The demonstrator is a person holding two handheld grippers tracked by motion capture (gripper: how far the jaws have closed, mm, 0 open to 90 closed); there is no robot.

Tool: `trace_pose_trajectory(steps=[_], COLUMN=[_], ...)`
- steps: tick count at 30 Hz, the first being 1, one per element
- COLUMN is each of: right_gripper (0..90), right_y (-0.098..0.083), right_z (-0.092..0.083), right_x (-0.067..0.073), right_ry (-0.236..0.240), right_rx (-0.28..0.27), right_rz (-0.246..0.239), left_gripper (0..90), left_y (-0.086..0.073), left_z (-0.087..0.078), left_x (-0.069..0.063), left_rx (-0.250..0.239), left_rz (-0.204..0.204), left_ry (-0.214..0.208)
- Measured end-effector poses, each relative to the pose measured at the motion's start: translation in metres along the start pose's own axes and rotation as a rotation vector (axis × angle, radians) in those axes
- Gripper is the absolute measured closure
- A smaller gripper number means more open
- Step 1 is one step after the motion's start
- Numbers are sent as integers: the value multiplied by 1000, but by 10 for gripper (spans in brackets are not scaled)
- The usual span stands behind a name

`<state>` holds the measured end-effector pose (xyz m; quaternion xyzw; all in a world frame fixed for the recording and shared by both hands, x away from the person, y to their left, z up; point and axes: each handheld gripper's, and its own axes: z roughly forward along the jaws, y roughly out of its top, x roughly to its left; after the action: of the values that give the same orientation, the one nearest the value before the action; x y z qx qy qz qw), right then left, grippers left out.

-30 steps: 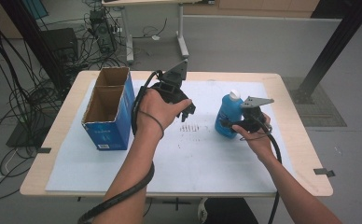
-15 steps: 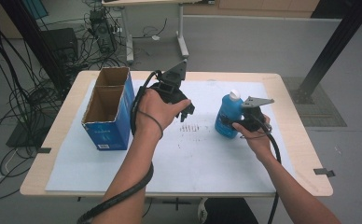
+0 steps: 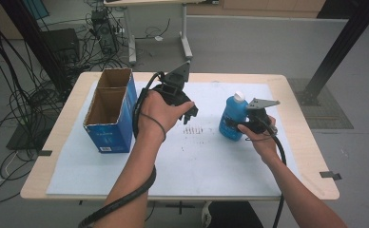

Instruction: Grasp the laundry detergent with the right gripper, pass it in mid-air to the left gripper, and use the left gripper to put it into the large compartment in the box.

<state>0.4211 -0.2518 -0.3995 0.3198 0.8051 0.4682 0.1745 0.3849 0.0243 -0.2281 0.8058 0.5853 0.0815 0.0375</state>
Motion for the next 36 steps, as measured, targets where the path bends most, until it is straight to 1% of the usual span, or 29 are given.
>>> trace_pose_trajectory(steps=[13, 36], right_gripper=[423, 423], right_y=[-1, -1], right_z=[0, 0], right_x=[0, 0], right_ry=[0, 1], right_rx=[-5, -6], right_rz=[1, 0], left_gripper=[64, 64], left_y=[0, 0], left_z=[-1, -3], left_x=[-2, -2], left_rx=[0, -1], left_rz=[7, 8], left_ry=[3, 7])
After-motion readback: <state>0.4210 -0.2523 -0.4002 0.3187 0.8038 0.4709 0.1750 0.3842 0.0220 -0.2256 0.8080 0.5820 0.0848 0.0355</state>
